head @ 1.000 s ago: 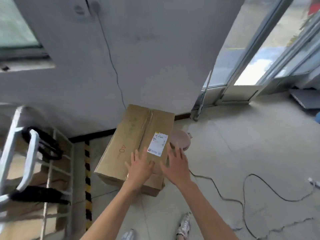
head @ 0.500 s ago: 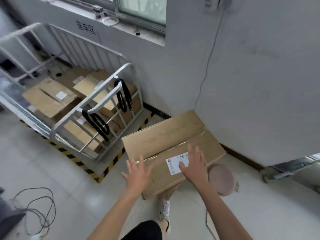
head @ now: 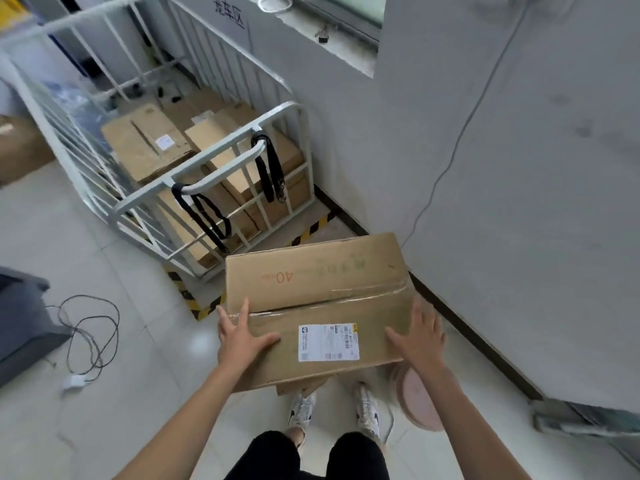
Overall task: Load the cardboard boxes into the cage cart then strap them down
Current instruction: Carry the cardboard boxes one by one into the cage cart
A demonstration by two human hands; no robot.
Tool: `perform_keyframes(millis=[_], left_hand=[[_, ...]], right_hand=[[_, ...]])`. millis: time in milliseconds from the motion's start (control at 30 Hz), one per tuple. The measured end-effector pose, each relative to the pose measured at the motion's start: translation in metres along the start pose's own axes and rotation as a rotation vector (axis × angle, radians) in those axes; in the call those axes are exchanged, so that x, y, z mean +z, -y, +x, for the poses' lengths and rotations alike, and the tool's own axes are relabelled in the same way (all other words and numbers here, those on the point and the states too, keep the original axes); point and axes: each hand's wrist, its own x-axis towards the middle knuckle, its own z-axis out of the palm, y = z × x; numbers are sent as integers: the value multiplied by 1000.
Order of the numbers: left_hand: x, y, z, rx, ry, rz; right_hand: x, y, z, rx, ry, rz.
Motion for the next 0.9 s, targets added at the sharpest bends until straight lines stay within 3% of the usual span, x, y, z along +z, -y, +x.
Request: perform_keyframes(millis=[133,400,700,900], left_hand=[[-1,-2,-10,-138,30,-94],[-13,3,-37,-263,-146,-251],[-130,98,-55,-381,-516,-506],[-252,180,-3,-291,-581,-510]], right_hand=[[-10,-16,39,4,183,218],[-28,21,58,-159,216,226],[-11,201,22,-517,182,148],[34,348,-16,-579,109,169]])
